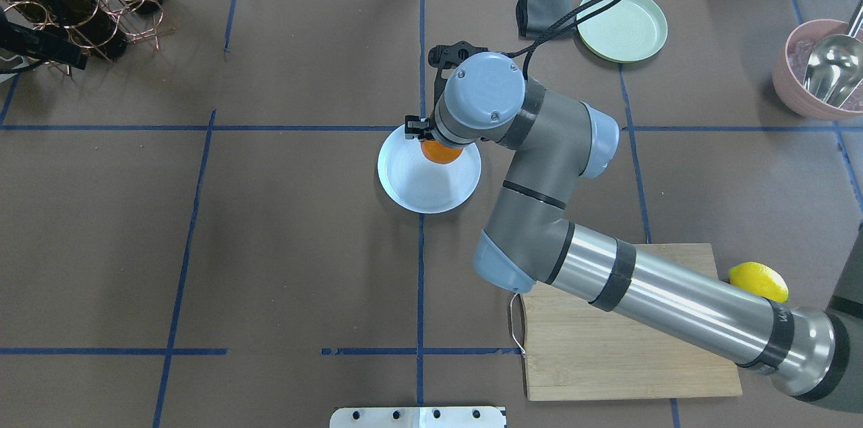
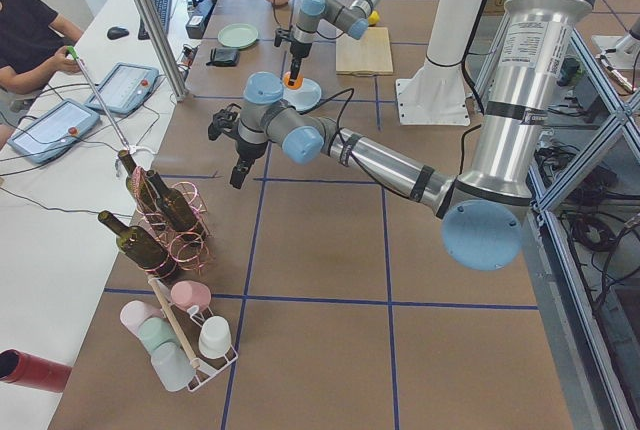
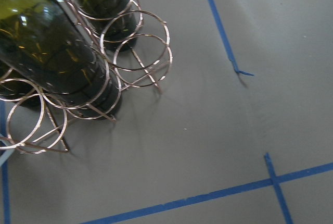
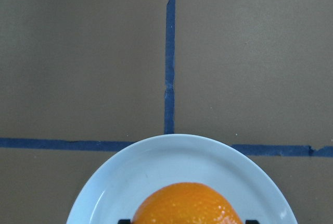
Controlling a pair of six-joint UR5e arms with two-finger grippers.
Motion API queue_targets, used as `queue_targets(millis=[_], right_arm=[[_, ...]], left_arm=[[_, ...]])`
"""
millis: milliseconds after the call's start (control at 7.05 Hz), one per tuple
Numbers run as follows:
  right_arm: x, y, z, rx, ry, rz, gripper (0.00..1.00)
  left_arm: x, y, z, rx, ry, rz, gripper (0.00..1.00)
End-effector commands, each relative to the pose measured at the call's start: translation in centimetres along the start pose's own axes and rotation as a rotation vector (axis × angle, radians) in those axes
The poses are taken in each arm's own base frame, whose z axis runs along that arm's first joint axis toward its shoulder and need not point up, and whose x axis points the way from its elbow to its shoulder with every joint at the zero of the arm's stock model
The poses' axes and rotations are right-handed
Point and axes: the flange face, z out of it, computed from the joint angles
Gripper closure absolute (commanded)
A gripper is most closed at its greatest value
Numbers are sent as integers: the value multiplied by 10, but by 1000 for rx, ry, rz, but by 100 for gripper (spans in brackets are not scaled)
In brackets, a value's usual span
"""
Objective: Pick orange to plate
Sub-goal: 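Carry the orange with the right gripper over the white plate and lower it, then open the right gripper and raise it away from the plate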
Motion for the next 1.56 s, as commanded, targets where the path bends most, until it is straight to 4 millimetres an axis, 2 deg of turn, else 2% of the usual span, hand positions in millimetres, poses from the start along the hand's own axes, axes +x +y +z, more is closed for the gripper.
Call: queue_targets(millis=[0, 142, 284, 426, 567, 709, 851, 993, 1135, 1277, 1418], right_arm=[[-7, 10, 11, -5, 17, -4, 54], [-8, 9, 11, -6, 15, 5, 1], [-7, 10, 12, -16, 20, 7, 0], [-7, 12, 11, -38, 21, 11, 0], [2, 3, 2, -81, 57, 28, 0], [20, -22, -20, -102, 103, 50, 0], [48, -56, -53, -128, 129, 49, 0], [93, -82, -92, -164, 162, 6, 0], [150, -98, -129, -162, 152, -62, 0], [215, -109, -156, -178, 117, -81, 0], [269, -124, -178, -195, 88, -102, 0]], left_arm=[[-22, 6, -2, -6, -19, 21, 0], [-27, 9, 5, -19, -22, 16, 0], [-33, 11, 14, -29, -27, 17, 0], [-36, 11, 13, -30, -31, 54, 0], [-42, 10, 10, -26, -38, 53, 0], [-47, 10, 8, -27, -44, 48, 0], [-57, 12, 5, -34, -54, 79, 0], [-79, 25, 8, -79, -75, 156, 0], [-103, 26, -2, -101, -96, 164, 0], [-125, 31, -11, -135, -115, 177, 0], [-157, 39, -21, -188, -108, 178, 0]])
